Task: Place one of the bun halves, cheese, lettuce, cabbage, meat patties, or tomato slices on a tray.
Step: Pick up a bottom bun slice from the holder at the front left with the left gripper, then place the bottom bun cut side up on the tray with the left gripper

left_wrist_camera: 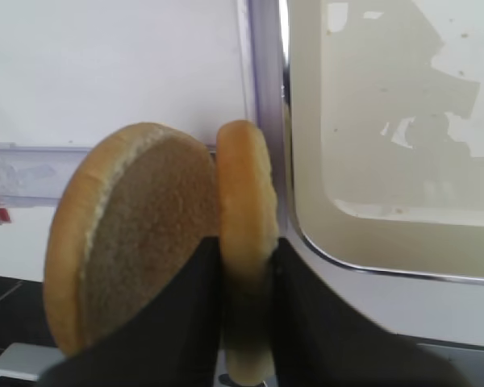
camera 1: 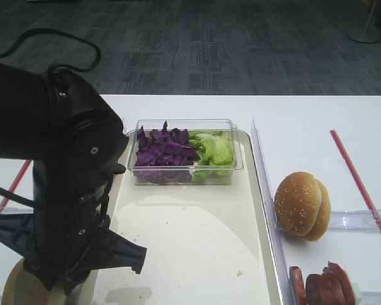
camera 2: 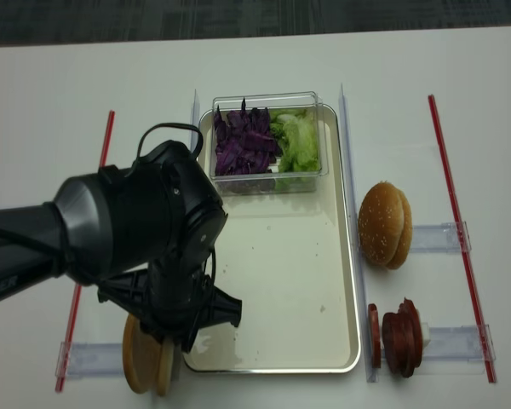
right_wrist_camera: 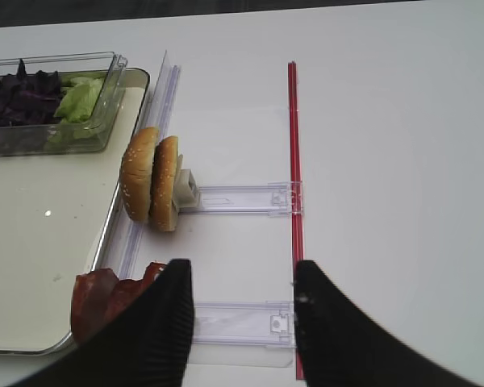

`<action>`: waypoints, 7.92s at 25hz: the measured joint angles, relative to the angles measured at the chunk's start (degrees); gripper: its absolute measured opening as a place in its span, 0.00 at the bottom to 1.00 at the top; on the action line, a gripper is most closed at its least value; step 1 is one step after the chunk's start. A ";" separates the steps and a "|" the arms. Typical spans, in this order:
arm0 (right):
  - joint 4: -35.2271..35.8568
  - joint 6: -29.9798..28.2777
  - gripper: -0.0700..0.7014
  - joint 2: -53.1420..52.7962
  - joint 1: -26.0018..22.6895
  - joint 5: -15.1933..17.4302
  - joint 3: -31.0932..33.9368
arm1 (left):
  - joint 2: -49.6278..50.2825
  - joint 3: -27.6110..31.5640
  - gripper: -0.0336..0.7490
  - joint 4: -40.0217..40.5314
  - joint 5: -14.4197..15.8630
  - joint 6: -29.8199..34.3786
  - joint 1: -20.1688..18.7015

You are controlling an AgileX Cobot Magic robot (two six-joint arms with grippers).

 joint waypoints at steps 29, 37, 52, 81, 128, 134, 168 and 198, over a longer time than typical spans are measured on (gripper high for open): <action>0.00 0.33 0.53 0.00 0.00 0.00 0.00 | 0.00 0.00 0.14 0.83 0.43 2.33 0.00; 0.00 0.33 0.53 0.00 0.00 -0.11 0.00 | -1.36 -0.14 0.14 0.95 0.77 2.79 0.00; 0.00 0.23 0.53 0.00 0.00 -0.11 0.00 | -2.24 -6.63 0.14 1.53 1.67 5.37 0.00; 0.00 0.23 0.53 0.00 0.00 -0.11 0.00 | -4.67 -13.76 0.14 -11.36 -3.26 13.63 0.00; 0.00 0.23 0.53 0.00 0.00 -0.11 0.00 | -4.67 1.63 0.14 -51.31 -31.32 53.70 8.35; 0.00 0.23 0.53 0.00 0.00 -0.11 0.00 | -1.59 1.63 0.13 -55.97 -31.22 59.33 9.05; 0.00 -0.02 0.53 0.00 0.00 0.00 0.00 | 7.36 1.63 0.13 -59.94 -29.94 62.21 10.72; 0.00 -0.02 0.53 0.00 0.00 0.00 0.00 | 7.49 1.63 0.36 -55.06 -32.19 62.19 10.72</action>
